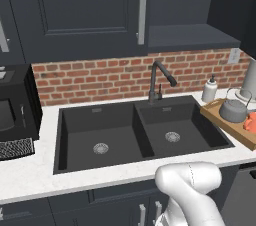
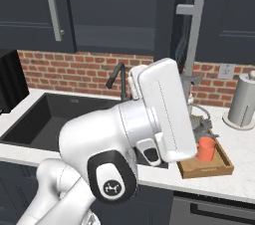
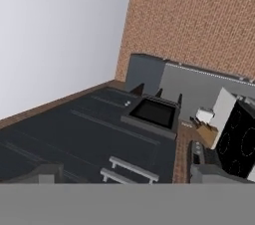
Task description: Pick the kettle from the counter and place it on the tray. Then pick the mug from the cabinet and place it on the tray. Then close the cabinet doors.
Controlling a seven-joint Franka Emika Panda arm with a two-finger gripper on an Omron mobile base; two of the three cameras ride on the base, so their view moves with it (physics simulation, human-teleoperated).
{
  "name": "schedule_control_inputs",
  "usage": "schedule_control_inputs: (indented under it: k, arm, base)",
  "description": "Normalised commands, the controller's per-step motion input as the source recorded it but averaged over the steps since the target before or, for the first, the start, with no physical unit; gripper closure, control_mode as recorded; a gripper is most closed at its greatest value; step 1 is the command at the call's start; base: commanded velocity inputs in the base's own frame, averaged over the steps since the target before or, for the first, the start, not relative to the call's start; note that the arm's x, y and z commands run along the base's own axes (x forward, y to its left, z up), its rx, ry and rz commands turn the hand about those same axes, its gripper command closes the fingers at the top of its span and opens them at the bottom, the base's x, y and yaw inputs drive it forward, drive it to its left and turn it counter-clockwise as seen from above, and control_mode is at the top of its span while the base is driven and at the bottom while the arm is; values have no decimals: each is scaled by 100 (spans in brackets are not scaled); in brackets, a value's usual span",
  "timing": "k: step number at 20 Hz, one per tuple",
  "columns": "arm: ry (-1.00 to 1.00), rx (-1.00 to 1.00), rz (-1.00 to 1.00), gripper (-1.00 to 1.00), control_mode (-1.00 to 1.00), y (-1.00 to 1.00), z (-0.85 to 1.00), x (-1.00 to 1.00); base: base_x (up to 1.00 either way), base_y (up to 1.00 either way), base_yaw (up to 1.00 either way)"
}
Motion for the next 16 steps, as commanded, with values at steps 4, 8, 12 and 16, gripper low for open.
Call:
schedule_control_inputs:
  k: [4,8,12,16]
  arm:
    - [12,-3,12,-100,-100,49,0,36]
    - [15,-7,12,-100,-100,56,0,38]
    - [15,-10,12,-100,-100,61,0,40]
    - [13,-11,12,-100,-100,67,0,45]
  base:
    - [0,0,0]
    - [0,0,0]
    - [0,0,0]
    - [0,0,0]
